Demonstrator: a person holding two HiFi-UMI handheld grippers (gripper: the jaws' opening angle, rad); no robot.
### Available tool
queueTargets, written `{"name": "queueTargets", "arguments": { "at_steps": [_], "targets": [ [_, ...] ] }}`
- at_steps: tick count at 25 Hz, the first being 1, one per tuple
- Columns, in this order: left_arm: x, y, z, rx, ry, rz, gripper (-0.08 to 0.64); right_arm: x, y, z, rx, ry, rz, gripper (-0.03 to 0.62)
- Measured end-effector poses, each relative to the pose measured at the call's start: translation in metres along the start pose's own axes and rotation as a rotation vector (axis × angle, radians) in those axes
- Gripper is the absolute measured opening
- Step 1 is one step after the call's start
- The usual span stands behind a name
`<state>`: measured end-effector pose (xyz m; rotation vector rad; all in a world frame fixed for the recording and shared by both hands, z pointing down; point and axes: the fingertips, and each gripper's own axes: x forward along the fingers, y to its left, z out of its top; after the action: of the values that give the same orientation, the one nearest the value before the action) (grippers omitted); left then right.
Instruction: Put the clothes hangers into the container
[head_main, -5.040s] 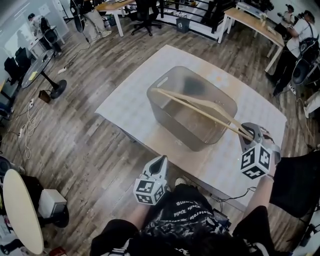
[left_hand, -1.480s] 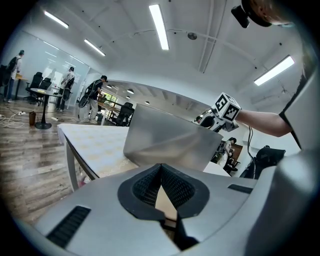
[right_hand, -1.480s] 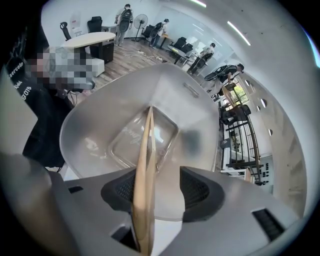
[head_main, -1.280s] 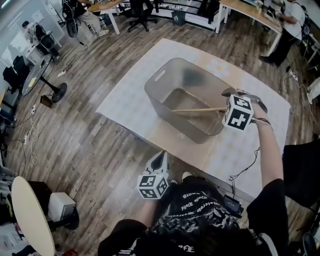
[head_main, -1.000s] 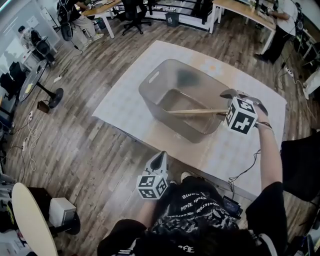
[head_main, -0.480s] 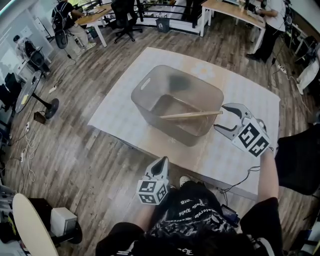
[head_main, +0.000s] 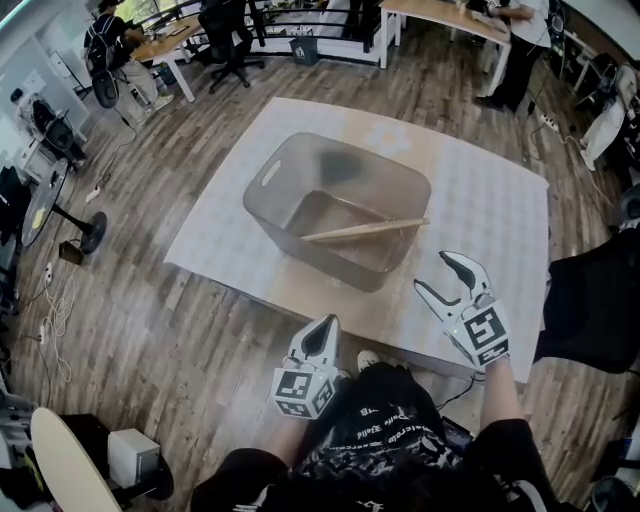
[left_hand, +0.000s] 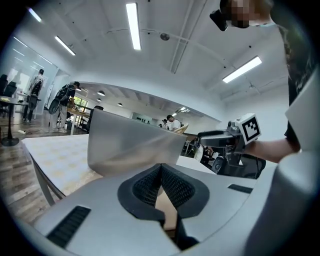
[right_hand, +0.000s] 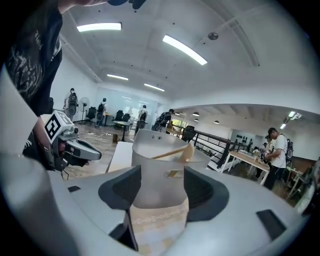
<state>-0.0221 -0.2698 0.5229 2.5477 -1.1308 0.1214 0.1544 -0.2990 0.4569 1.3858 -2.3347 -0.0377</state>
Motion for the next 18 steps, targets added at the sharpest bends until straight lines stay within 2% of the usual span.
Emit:
{"name": "queueTargets", "arguments": {
  "at_steps": [3,11,18],
  "targets": [
    [0.001,-0.004,-0.002,0.012,-0.003,-0.01,0.02,0.004,0.008,-0.02,0.079,-0.027,-0.047,0.253],
    [0.005,-0.016,-0.005,0.044,-0.009,-0.039,0.02,-0.002,0.053,-0.067,0.334,-0.042,-0.052,0.27],
    [0.007,-0.014,0.0,0.052,-0.018,-0.038,0.02,-0.01,0.05,-0.077,0.362,-0.032,-0.098,0.267]
  ]
}}
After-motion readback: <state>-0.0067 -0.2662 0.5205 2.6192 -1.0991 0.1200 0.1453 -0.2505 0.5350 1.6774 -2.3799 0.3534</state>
